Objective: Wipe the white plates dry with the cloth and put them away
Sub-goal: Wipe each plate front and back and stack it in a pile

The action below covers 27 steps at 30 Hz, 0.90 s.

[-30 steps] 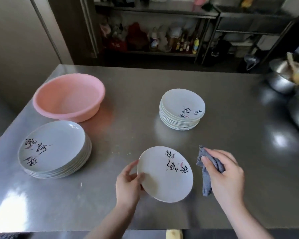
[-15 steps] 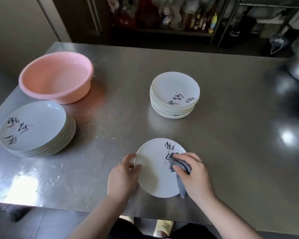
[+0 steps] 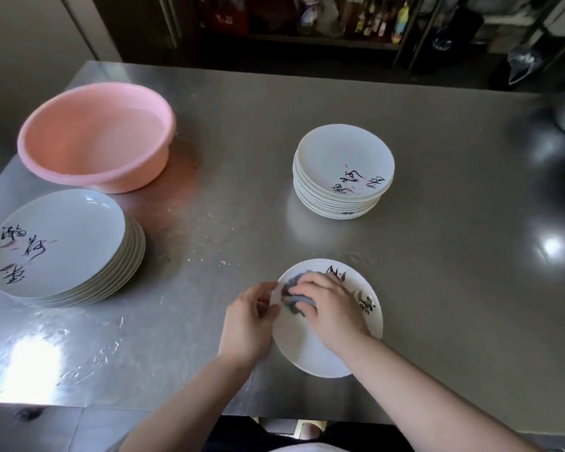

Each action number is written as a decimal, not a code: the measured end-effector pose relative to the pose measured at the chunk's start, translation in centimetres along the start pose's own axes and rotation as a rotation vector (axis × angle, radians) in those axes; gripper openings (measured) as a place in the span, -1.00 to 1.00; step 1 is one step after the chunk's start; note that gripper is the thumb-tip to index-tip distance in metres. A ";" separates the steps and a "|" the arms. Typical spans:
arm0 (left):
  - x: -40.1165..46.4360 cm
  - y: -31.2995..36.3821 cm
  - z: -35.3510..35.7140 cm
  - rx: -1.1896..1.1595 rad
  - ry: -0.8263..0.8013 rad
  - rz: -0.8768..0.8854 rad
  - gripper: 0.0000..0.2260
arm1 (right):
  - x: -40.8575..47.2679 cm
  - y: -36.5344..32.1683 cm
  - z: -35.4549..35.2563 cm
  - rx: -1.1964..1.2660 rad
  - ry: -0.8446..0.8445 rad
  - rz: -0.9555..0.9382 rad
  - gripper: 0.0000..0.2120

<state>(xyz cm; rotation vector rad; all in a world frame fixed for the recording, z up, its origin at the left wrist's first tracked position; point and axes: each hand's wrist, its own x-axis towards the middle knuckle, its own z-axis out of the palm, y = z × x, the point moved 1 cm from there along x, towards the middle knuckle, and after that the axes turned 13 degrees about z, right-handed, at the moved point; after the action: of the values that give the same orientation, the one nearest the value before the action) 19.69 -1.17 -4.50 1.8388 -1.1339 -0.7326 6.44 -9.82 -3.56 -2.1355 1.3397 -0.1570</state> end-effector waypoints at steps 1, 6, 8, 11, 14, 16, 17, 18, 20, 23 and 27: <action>0.1 0.0 0.0 -0.010 0.000 -0.006 -0.70 | -0.9 -0.2 0.4 0.000 -0.030 -0.049 -0.76; 0.5 0.3 -0.1 -0.042 0.021 -0.030 -0.56 | -5.6 3.2 -1.2 -0.035 -0.057 -0.058 -0.76; 0.6 0.4 0.0 -0.038 -0.001 -0.024 -0.55 | -5.5 4.9 -2.5 -0.049 0.020 0.054 -0.73; 0.8 0.1 -0.3 0.020 -0.057 -0.033 -0.64 | -4.5 4.8 -2.8 -0.080 0.056 0.131 -0.73; 1.8 0.1 -1.0 0.100 -0.097 -0.038 -0.71 | -3.4 3.6 -2.5 -0.052 0.087 0.112 -0.74; 3.5 0.4 -1.2 0.156 -0.056 0.011 -0.79 | -2.0 2.6 -2.3 -0.022 0.140 0.067 -0.75; 4.4 0.6 -1.1 0.181 -0.048 0.036 -0.81 | -1.1 2.0 -2.1 -0.010 0.175 0.034 -0.75; 5.2 0.8 -1.0 0.204 -0.064 0.052 -0.80 | -0.4 1.4 -1.9 -0.001 0.206 0.001 -0.75; 6.4 1.0 -0.4 0.253 -0.132 0.062 -0.82 | 0.8 0.2 -1.2 -0.002 0.224 -0.034 -0.75; 6.6 0.7 -0.2 0.270 -0.172 0.032 -0.92 | 1.8 -0.1 -0.2 -0.023 0.208 -0.018 -0.77; 5.2 -0.3 -1.3 0.342 -0.179 -0.034 -0.93 | 2.2 1.3 -0.4 -0.039 0.243 0.113 -0.77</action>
<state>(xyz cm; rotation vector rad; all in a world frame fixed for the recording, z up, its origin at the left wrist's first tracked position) 23.06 -5.31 -4.42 2.1119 -1.4177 -0.7715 6.34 -12.20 -4.38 -2.1183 1.6093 -0.3571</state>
